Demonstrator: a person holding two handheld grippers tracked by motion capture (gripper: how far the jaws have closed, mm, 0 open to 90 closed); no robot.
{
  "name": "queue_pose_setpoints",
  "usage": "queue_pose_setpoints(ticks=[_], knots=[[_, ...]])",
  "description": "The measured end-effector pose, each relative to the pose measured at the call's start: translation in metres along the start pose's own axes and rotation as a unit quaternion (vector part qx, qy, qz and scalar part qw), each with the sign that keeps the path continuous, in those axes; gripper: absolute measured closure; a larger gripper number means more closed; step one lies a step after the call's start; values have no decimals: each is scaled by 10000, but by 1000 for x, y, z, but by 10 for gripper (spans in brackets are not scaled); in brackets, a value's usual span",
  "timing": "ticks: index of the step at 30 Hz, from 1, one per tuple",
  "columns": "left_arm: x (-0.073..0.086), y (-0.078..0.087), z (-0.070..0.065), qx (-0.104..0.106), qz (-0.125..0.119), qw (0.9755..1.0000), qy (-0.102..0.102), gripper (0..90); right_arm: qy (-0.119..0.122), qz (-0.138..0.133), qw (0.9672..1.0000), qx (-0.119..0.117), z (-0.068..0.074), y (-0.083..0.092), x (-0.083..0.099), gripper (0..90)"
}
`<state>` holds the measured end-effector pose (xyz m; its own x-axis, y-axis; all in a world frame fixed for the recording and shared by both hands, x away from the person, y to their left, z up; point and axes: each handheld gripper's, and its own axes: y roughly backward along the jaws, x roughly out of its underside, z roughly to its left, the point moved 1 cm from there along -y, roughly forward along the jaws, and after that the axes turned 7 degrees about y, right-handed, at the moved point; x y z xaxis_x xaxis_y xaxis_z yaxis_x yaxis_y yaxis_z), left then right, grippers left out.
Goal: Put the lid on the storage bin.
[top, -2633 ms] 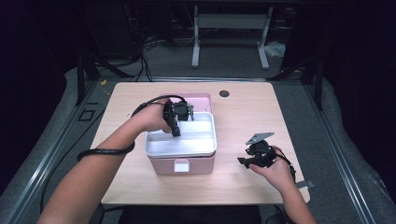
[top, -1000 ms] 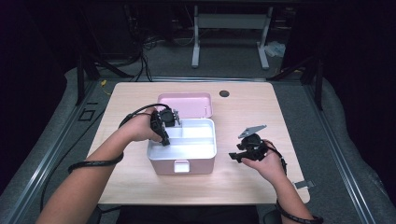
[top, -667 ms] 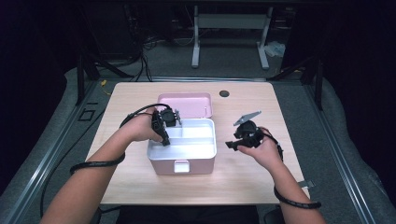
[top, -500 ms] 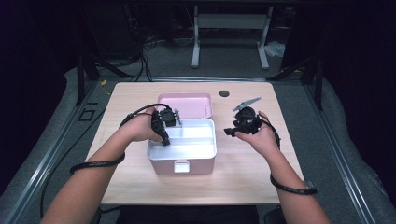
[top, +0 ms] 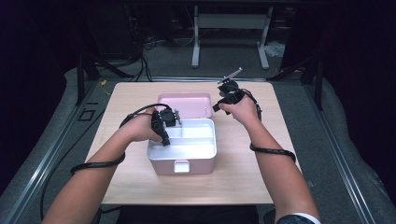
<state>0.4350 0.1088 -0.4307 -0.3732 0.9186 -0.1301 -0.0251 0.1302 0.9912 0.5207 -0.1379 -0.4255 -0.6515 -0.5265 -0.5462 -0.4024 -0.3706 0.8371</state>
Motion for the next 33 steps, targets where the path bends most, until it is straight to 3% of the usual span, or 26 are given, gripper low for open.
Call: queue_pose_setpoints(ticks=[5,9,21,25,30,33], knots=[[1,0,0,19,-59,10000,-6,712,-551,99,9984,33,-8,-18,-19,585],[4,0,1,52,-175,9998,33,713,-792,169,9967,5,-11,-30,-29,637],[6,0,1,29,-215,9998,7,712,-1180,444,9920,100,-17,-59,-43,715],[6,0,0,23,-219,9998,9,712,-1375,478,9894,-2,-21,-62,-43,730],[6,0,0,22,-216,9998,12,712,-1449,425,9885,78,-19,-68,-42,744],[5,0,0,11,-207,9998,30,713,-1430,537,9883,45,-17,-69,-43,769]])
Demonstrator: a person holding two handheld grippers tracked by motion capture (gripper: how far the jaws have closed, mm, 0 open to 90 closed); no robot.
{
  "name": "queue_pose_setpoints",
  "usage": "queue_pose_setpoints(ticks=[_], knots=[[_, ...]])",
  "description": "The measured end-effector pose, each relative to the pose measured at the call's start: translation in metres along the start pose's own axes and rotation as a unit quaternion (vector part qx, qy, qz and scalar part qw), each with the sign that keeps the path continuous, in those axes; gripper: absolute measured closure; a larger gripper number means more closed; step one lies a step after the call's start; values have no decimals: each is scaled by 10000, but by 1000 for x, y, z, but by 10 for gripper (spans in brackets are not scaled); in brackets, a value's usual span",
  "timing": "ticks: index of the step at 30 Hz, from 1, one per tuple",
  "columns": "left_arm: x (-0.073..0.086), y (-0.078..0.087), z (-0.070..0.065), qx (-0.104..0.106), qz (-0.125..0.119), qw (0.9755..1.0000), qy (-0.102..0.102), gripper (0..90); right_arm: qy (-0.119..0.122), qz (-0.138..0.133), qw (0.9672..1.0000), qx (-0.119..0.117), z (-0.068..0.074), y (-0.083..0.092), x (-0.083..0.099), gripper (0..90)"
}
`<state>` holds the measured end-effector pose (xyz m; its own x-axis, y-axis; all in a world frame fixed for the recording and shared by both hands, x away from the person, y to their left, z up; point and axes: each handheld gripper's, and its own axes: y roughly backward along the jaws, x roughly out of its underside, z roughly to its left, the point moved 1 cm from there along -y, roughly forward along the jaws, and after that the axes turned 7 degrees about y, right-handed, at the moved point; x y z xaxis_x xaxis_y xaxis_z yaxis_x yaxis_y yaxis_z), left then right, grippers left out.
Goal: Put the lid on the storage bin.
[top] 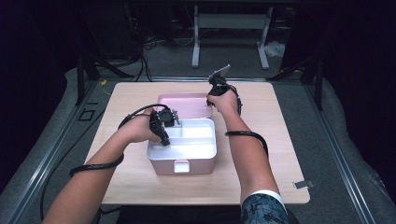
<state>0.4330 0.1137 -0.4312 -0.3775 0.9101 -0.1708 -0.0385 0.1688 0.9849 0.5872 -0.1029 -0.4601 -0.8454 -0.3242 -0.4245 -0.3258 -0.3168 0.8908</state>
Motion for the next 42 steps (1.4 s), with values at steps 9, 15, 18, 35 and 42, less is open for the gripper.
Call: queue_pose_setpoints(ticks=[9,15,18,35,42], knots=[[0,0,0,13,-12,10000,-3,713,-127,28,9999,-9,-1,-1,0,782],[0,0,0,-8,12,10000,12,713,-86,-7,9999,61,1,1,0,790],[0,0,0,-2,1,10000,10,713,-62,9,9999,101,2,3,-1,796],[-2,0,0,3,66,10000,38,714,186,-689,9974,35,11,51,1,838],[3,1,4,61,-172,9997,152,748,423,-1287,9908,14,19,82,19,847]])
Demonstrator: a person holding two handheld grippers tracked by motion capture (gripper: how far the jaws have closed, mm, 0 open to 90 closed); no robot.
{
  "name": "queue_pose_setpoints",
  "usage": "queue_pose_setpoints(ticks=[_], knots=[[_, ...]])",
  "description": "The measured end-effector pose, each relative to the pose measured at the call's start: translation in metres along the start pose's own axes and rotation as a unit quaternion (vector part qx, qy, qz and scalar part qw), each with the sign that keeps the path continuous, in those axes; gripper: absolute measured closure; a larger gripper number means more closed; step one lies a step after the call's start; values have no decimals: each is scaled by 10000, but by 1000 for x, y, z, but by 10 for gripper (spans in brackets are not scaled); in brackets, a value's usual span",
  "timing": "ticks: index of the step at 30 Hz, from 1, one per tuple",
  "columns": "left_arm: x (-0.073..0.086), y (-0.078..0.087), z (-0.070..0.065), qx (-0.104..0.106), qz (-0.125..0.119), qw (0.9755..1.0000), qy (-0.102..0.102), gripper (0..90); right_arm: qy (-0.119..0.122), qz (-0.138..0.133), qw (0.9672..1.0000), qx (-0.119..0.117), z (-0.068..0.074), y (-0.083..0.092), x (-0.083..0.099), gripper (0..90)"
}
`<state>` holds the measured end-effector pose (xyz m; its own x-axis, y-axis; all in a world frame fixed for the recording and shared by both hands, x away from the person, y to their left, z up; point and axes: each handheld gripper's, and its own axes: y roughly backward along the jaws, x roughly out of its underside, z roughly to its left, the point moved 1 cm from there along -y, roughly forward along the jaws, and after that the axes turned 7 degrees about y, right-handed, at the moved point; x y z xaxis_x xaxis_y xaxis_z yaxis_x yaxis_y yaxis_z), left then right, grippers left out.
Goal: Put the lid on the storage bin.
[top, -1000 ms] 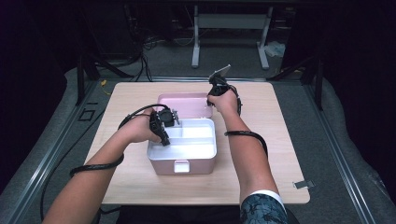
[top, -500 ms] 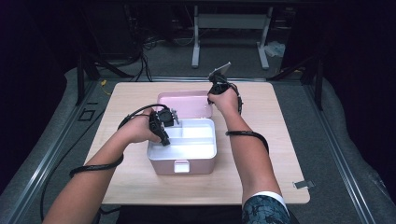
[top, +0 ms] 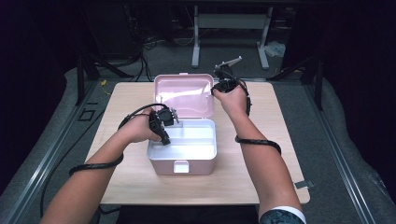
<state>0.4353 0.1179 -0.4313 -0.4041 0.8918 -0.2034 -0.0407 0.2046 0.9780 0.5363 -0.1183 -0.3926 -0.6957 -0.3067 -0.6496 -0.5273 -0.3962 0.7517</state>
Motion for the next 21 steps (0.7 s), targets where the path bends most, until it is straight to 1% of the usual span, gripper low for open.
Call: queue_pose_setpoints(ticks=[1,2,4,5,6,7,8,9,10,11,12,13,14,15,17,18,20,21], knots=[[1,0,0,19,-42,10000,29,758,-34,-28,9998,187,0,1,1,848],[1,0,1,31,-60,10000,29,759,-61,-35,9997,226,0,2,1,848],[1,0,1,56,-61,10000,33,758,-42,-37,10000,67,-1,3,1,848],[2,0,2,88,-83,9999,59,755,-32,-40,10000,80,0,4,1,848],[2,1,3,77,-63,9999,67,723,-19,-47,9999,148,0,3,1,848],[3,3,5,63,-50,9999,73,717,-19,-50,9998,195,0,3,1,848],[4,6,7,104,-87,9998,111,697,-35,-43,9998,182,0,3,1,848],[4,10,9,160,-155,9997,138,688,-49,-31,9999,130,0,3,1,848],[6,14,11,234,-278,9991,200,685,-42,-22,9999,95,-1,3,1,848],[7,20,13,236,-355,9989,207,677,-51,-13,9999,96,-1,3,1,848],[9,27,16,146,-459,9985,266,686,-48,-11,9999,116,-1,2,1,848],[11,33,21,102,-577,9976,364,683,-41,-18,9999,127,-1,2,1,848],[14,39,26,68,-722,9961,503,673,-45,-16,9999,121,-1,2,0,848],[17,45,32,3,-885,9937,685,663,-46,-18,9999,112,-1,2,0,849],[23,54,47,-194,-1200,9862,1127,639,-38,-17,9999,102,-1,2,0,849],[26,56,53,-246,-1289,9832,1267,643,-28,-20,9999,114,0,2,0,849],[29,58,62,-289,-1451,9779,1474,637,-12,-33,9999,162,0,2,0,849],[30,60,67,-305,-1607,9734,1603,637,-13,-33,9999,169,0,2,0,849]])
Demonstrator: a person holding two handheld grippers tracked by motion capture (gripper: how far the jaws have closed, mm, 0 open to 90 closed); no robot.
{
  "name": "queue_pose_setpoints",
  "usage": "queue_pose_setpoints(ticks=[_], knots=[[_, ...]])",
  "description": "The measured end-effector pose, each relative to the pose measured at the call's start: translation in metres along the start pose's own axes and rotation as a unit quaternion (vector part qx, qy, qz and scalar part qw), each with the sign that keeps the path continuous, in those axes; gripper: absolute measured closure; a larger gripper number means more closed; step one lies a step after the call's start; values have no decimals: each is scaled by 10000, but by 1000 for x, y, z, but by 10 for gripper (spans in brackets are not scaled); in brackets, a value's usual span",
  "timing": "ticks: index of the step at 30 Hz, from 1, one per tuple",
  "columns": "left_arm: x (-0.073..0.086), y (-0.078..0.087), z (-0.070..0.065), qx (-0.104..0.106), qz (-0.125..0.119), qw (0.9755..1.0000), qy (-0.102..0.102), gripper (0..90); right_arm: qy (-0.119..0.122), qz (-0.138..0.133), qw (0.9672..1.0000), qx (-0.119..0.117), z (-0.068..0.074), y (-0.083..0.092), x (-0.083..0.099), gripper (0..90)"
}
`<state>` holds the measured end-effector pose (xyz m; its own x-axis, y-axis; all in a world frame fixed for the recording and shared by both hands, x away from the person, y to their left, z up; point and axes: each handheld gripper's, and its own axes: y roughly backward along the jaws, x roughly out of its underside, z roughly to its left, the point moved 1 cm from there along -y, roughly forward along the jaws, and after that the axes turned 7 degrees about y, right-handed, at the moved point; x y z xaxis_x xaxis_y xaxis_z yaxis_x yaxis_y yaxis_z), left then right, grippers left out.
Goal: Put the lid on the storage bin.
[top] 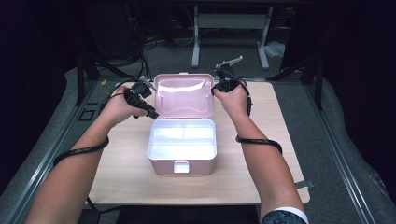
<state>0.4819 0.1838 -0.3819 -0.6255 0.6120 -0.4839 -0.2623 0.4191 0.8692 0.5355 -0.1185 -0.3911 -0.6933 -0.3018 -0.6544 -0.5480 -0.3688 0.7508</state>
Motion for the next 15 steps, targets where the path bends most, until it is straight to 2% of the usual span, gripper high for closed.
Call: queue_pose_setpoints(ticks=[1,3,4,7,9,11,13,15], knots=[[-1,1,6,23,-160,9998,147,628,-13,2,10000,-14,0,0,0,849],[-4,4,15,-144,-553,9971,501,617,-11,-3,10000,-36,0,0,0,849],[-6,5,20,-230,-740,9949,641,603,-5,-8,10000,-31,0,1,0,849],[-9,4,31,-232,-1140,9871,1102,592,21,-25,10000,-8,1,1,1,849],[-10,0,38,-264,-1220,9831,1341,586,33,-51,10000,-21,1,1,1,849],[-12,-4,44,-378,-1294,9801,1458,587,47,-53,10000,-31,1,2,1,849],[-14,-7,49,-454,-1432,9754,1614,584,63,-68,10000,10,1,2,2,848],[-15,-10,53,-474,-1460,9740,1667,583,61,-82,9999,-2,1,2,2,848]])
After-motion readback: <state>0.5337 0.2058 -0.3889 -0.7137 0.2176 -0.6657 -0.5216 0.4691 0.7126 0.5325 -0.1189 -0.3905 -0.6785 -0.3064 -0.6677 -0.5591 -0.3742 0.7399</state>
